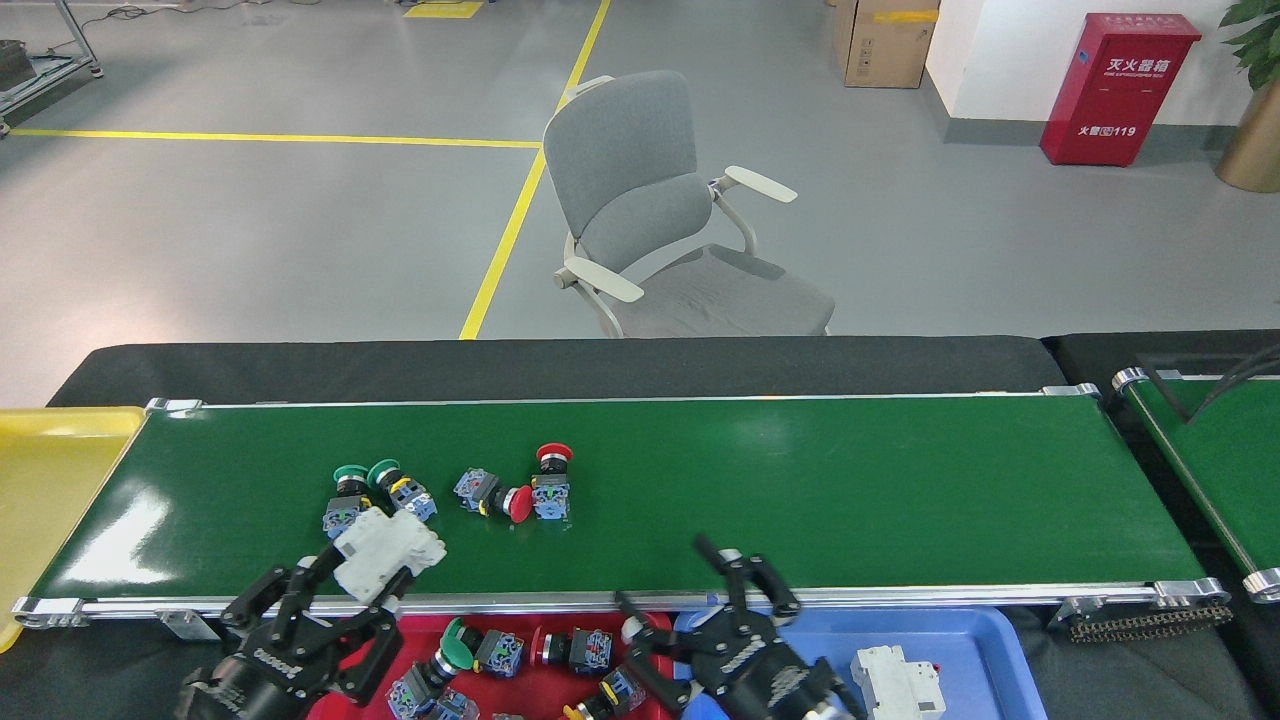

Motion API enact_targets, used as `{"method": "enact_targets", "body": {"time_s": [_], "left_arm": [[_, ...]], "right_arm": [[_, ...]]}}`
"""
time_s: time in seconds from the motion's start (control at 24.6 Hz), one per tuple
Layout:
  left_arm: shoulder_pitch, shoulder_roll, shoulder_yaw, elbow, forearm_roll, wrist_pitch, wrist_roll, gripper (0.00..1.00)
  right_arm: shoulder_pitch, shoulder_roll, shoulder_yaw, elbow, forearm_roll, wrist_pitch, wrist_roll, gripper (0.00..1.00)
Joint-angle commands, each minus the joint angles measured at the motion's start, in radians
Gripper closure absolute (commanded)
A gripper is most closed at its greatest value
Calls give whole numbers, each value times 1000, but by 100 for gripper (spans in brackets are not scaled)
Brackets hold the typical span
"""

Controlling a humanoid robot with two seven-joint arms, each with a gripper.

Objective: Pick switch part from conveyor to tray

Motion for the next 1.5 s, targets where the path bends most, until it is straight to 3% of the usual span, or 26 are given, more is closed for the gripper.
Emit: {"method": "enact_targets", "body": {"time_s": [0.0, 0.12, 0.24, 0.33, 0.41, 0.53, 0.61, 0.85, 0.94, 1.06, 1.18, 1.46], "left_arm": [[-16, -9, -48, -14, -21, -6, 0, 95], [-26, -24, -201, -26, -58, -9, 0, 95], [-55, -46, -339, -20, -166, -8, 0, 93], [-55, -60, -408, -20, -240, -8, 0, 86], [-49, -87, -463, -23, -288, -6, 2, 60], [-27, -102, -499, -34, -311, -6, 3, 33], [-13, -102, -502, -40, -309, -11, 6, 0], [25, -124, -408, -47, -271, 26, 5, 0], [37, -152, -292, -47, -226, 58, 2, 0], [43, -168, -11, -44, -153, 101, -5, 0], [57, -167, 210, -9, -157, 164, -6, 0], [77, -158, 239, 49, -163, 264, -3, 0]], "right_arm": [[31, 3, -99, -15, -3, 88, -16, 1], [97, -5, -255, -15, -3, 88, -17, 1], [112, -40, -289, -13, -3, 91, -20, 1], [115, -44, -297, -12, -4, 91, -20, 1], [115, -48, -298, -13, -4, 91, -20, 1], [115, -54, -308, -12, -4, 91, -20, 1], [115, -57, -309, -13, -4, 88, -20, 1], [135, -72, -308, -15, -3, 84, -22, 1], [132, -74, -306, -16, -1, 84, -22, 1], [134, -75, -300, -19, 0, 79, -22, 1], [129, -74, -300, -19, 0, 53, -20, 1], [130, -74, -300, -22, 2, 52, -20, 1]]}}
